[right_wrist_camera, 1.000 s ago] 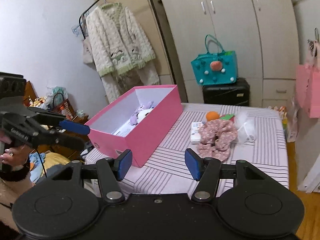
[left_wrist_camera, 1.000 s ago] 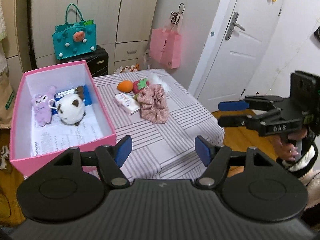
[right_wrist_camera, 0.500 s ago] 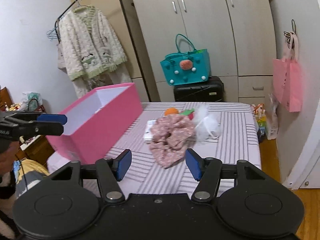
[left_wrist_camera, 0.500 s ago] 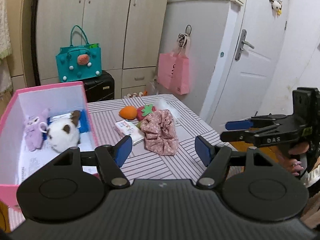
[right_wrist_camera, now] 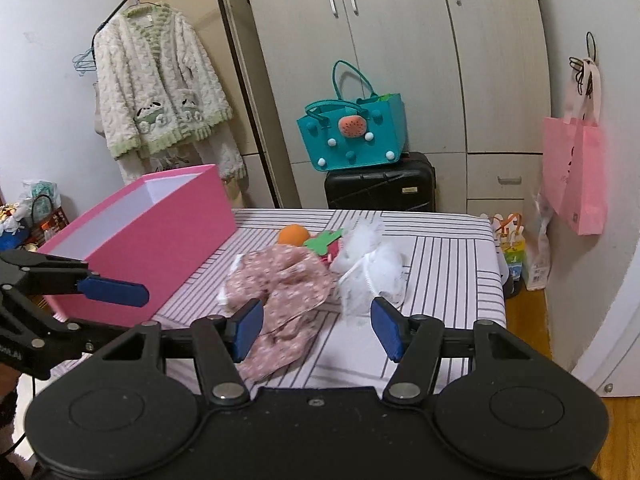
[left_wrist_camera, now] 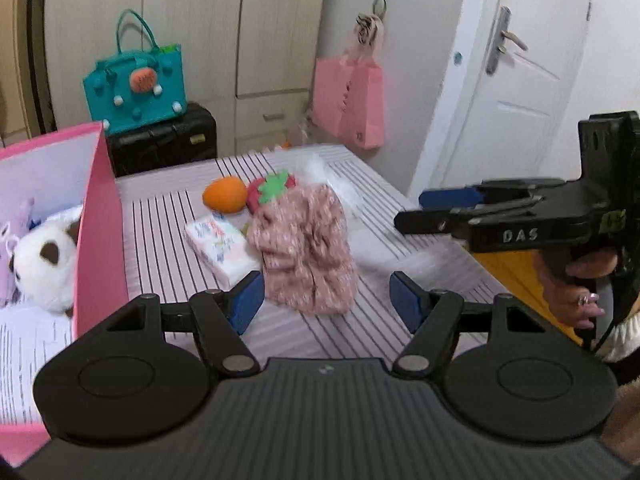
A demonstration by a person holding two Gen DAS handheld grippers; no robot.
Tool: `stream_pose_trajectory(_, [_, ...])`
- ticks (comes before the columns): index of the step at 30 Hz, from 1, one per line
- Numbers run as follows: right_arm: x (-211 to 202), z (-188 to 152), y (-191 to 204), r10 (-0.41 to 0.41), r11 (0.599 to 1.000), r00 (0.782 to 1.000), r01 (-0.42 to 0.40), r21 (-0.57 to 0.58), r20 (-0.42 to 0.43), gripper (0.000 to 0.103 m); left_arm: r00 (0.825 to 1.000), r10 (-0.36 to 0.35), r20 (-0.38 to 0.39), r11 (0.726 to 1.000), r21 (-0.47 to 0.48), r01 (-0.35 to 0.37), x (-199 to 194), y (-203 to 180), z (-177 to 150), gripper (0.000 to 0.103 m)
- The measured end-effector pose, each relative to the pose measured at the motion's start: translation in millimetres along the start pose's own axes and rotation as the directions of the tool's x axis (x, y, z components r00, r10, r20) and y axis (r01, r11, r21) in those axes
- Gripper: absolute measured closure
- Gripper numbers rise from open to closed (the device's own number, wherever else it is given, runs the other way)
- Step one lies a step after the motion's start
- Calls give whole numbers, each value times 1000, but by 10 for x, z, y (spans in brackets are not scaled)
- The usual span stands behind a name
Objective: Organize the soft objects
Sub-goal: 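Reach the left tool to the pink floral scrunchie while the right tool reaches the mesh puff, then grasp the scrunchie with the left gripper while the right gripper grasps the white mesh puff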
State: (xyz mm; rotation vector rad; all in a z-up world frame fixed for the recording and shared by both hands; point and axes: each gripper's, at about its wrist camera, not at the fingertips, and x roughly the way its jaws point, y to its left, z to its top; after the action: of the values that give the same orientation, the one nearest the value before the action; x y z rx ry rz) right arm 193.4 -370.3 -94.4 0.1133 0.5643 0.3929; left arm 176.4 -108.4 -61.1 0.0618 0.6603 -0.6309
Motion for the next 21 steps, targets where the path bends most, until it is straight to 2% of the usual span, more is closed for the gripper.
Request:
stream_pose_trajectory(6, [317, 96, -221, 20, 999, 1000, -19, 49, -22, 33, 997, 68, 36, 997, 32, -70, 305, -79, 52, 34])
stream_pose_trajectory(10, [534, 179, -316, 24, 998, 998, -21, 62, -55, 31, 992, 103, 70, 992, 65, -107, 498, -143, 40, 29])
stream_pose_trajectory(14, [723, 262, -418, 21, 996, 997, -15, 88, -70, 22, 984, 148, 102, 983, 91, -157, 668, -188, 18, 27])
stream_pose_trajectory(17, [860, 330, -520, 22, 991, 997, -12, 135, -74, 18, 981, 164, 107, 980, 93, -174, 786, -181, -1, 17])
stream_pose_trajectory(18, [903, 347, -561, 26, 987, 997, -14, 158, -74, 15, 981, 165, 107, 981, 86, -174, 820, -173, -1, 17])
stream_pose_trajectory(21, [1018, 373, -693, 41, 974, 996, -23, 225, -76, 14, 977, 178, 113, 977, 99, -190, 915, -190, -17, 15])
